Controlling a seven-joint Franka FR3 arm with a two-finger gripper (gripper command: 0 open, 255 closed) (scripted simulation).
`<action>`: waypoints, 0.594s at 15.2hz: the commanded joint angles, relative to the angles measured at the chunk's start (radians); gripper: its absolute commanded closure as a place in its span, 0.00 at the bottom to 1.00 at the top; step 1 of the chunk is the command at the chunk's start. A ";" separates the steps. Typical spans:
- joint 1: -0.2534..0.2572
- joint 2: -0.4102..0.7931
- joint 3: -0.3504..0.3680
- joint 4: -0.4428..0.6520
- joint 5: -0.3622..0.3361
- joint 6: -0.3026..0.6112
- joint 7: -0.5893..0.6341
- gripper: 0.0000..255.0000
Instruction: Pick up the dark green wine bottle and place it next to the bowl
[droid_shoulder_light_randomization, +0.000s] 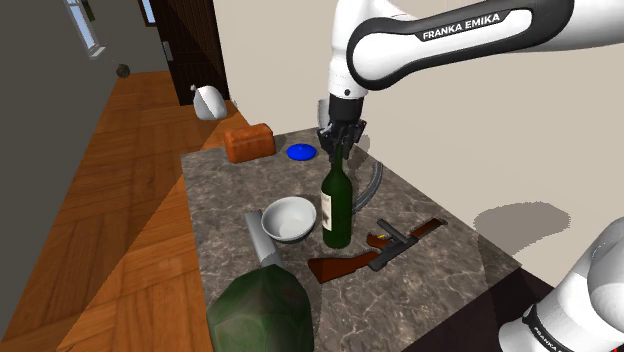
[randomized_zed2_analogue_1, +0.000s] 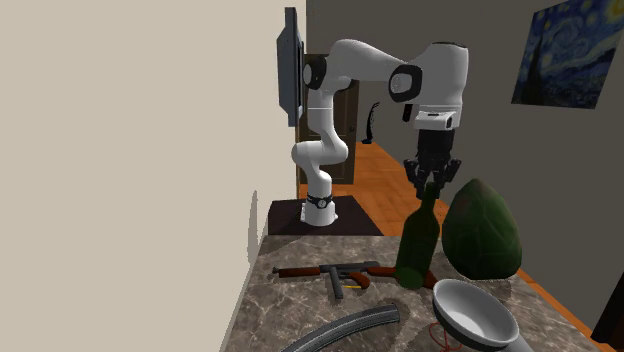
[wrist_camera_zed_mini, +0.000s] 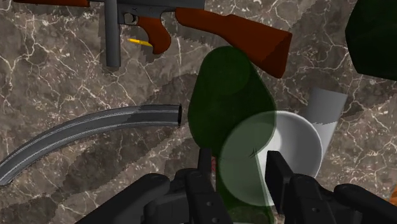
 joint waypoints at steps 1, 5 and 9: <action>0.000 0.003 0.000 -0.025 -0.001 0.029 0.001 1.00; 0.001 0.013 0.001 -0.068 -0.004 0.082 0.004 1.00; 0.001 0.017 0.001 -0.079 -0.005 0.096 0.005 1.00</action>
